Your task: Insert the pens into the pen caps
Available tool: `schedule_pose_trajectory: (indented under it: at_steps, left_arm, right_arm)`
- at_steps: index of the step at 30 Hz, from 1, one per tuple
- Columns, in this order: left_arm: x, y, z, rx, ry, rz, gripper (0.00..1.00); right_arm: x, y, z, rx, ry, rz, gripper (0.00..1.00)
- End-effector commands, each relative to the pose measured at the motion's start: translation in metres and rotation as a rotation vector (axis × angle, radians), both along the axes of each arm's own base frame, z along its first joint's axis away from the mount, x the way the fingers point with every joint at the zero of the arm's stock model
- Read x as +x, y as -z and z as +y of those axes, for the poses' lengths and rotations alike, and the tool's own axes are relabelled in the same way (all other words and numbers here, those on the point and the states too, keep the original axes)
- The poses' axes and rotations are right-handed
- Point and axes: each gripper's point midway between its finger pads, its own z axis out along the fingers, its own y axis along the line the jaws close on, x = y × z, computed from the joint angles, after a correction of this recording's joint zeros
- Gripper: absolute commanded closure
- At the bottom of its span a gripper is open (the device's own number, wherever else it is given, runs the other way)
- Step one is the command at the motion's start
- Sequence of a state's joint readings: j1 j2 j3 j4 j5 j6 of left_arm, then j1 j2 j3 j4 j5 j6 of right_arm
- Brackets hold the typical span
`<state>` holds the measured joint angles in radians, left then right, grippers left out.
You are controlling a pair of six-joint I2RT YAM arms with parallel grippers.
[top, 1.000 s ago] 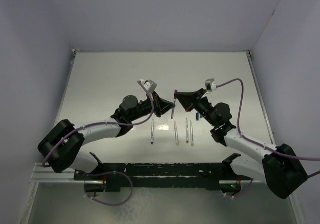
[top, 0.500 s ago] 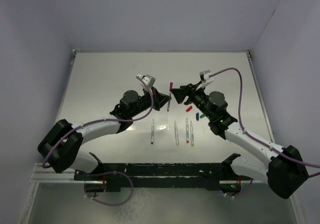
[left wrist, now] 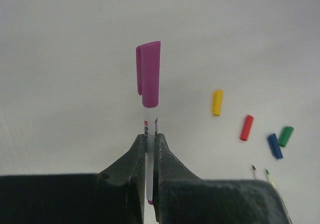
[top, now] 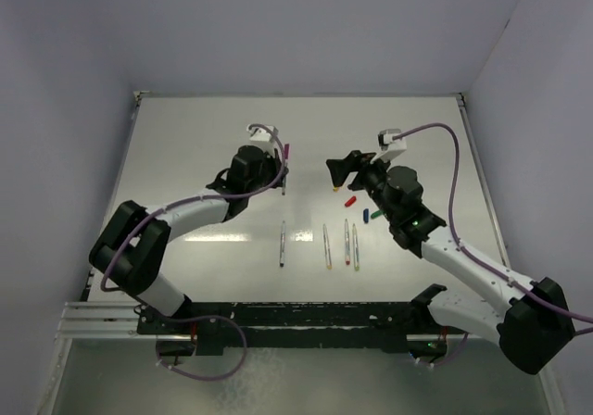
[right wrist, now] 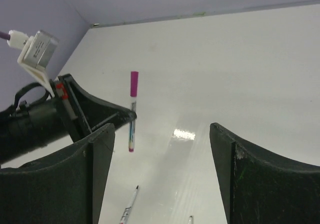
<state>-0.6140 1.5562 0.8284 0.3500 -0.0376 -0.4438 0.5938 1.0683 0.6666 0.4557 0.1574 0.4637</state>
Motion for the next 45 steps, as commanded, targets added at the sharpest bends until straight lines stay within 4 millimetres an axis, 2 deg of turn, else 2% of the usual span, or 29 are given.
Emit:
schedule_pose_trajectory:
  at_steps: [1,5,11,21,25,29,36,45]
  left_arm:
    - [0.035,0.014,0.043,0.087,-0.155,0.07,0.93]
    - [0.047,0.033,0.058,0.158,-0.213,0.131,0.93]
    - [0.049,0.059,0.063,0.202,-0.24,0.203,0.92]
    - [0.048,0.074,0.076,0.266,-0.289,0.242,0.88]
    - [0.048,0.082,0.077,0.282,-0.292,0.261,0.8]
    - [0.049,0.088,0.078,0.29,-0.301,0.27,0.78]
    - [0.049,0.089,0.076,0.28,-0.294,0.274,0.77]
    - [0.049,0.065,0.066,0.22,-0.262,0.24,0.72]
  right_arm:
    - [-0.006,-0.003,-0.019,0.007,0.075,-0.006,0.22]
    - [-0.012,0.002,-0.028,0.007,0.104,0.009,0.22]
    - [-0.015,0.013,-0.033,0.01,0.123,0.034,0.22]
    - [-0.015,0.029,-0.028,0.015,0.105,0.076,0.22]
    - [-0.015,0.034,-0.026,0.014,0.1,0.093,0.22]
    - [-0.016,0.037,-0.026,0.012,0.1,0.102,0.22]
    - [-0.018,0.039,-0.027,0.019,0.101,0.107,0.22]
    - [-0.02,0.04,-0.024,0.041,0.087,0.11,0.23]
